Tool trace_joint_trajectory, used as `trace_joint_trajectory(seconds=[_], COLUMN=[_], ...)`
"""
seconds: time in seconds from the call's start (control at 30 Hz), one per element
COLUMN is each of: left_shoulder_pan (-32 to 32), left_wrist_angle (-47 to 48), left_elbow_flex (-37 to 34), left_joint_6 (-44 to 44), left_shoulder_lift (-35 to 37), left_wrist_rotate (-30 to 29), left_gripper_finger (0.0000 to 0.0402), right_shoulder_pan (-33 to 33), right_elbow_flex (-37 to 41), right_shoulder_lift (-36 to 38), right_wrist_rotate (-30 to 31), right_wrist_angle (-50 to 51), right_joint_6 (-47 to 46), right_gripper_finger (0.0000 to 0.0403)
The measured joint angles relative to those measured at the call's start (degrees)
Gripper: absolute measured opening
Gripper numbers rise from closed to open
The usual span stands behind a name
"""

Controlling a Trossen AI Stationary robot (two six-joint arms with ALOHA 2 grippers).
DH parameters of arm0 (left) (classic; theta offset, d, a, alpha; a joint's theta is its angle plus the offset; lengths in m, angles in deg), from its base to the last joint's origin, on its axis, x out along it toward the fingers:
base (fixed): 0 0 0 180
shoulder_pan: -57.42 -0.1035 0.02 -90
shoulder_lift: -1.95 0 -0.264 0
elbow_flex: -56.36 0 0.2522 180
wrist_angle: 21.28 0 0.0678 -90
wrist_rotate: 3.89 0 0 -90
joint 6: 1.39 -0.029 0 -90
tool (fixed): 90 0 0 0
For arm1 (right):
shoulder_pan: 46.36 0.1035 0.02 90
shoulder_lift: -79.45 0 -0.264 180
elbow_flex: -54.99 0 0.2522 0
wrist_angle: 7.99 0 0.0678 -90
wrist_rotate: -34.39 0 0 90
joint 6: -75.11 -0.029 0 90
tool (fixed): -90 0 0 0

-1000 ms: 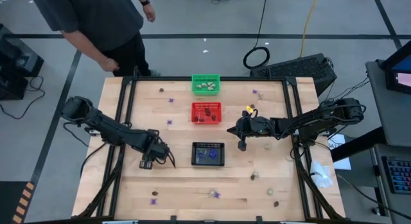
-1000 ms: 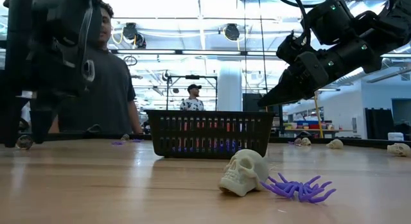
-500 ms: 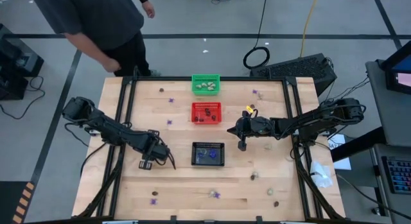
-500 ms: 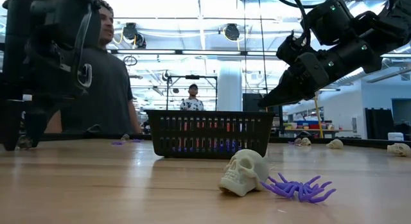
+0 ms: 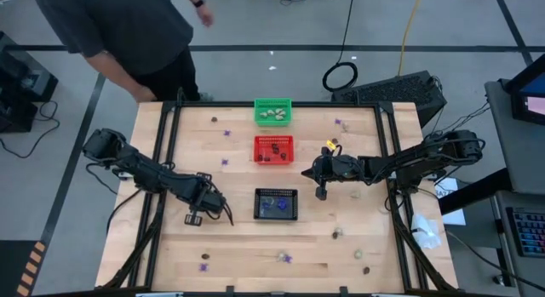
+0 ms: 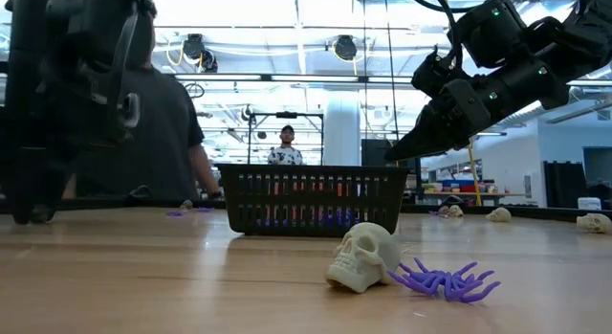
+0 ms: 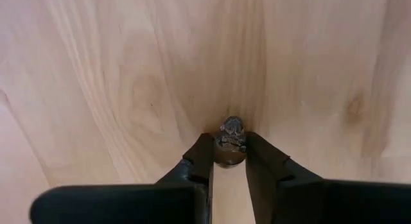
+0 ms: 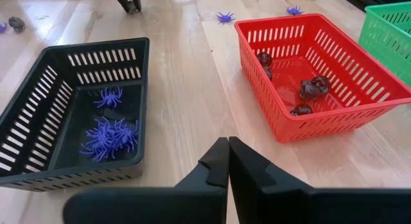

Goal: Sort Halloween decoration
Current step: Put the black skull toy into the red basket

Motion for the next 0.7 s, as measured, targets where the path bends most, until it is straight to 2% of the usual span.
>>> trace_joint_trajectory(seconds=[0.2, 0.33, 0.53, 0.7], left_shoulder_pan=[-0.2, -2.57, -10.64, -19.63], left_wrist_angle=[-0.4, -0.37, -3.05, -9.28], left_elbow_flex=[5.41, 9.68, 14.57, 15.46], left_joint_6=[1.26, 1.13, -3.65, -8.13], left_shoulder_lift=[0.04, 0.06, 0.08, 0.11], left_wrist_rotate=[-0.02, -0.78, -1.62, -1.5], left_gripper_finger=[0.0055, 0.0055, 0.0056, 0.0056], right_shoulder_pan=[0.0, -0.02, 0.0, -0.01], right_elbow_flex=[0.0, 0.0, 0.0, 0.0], right_shoulder_lift=[0.0, 0.0, 0.0, 0.0], right_wrist_rotate=[0.0, 0.0, -0.22, -0.22], right_wrist_angle=[0.0, -0.01, 0.0, 0.0], right_joint_6=[0.0, 0.0, 0.0, 0.0], right_gripper_finger=[0.0, 0.0, 0.0, 0.0])
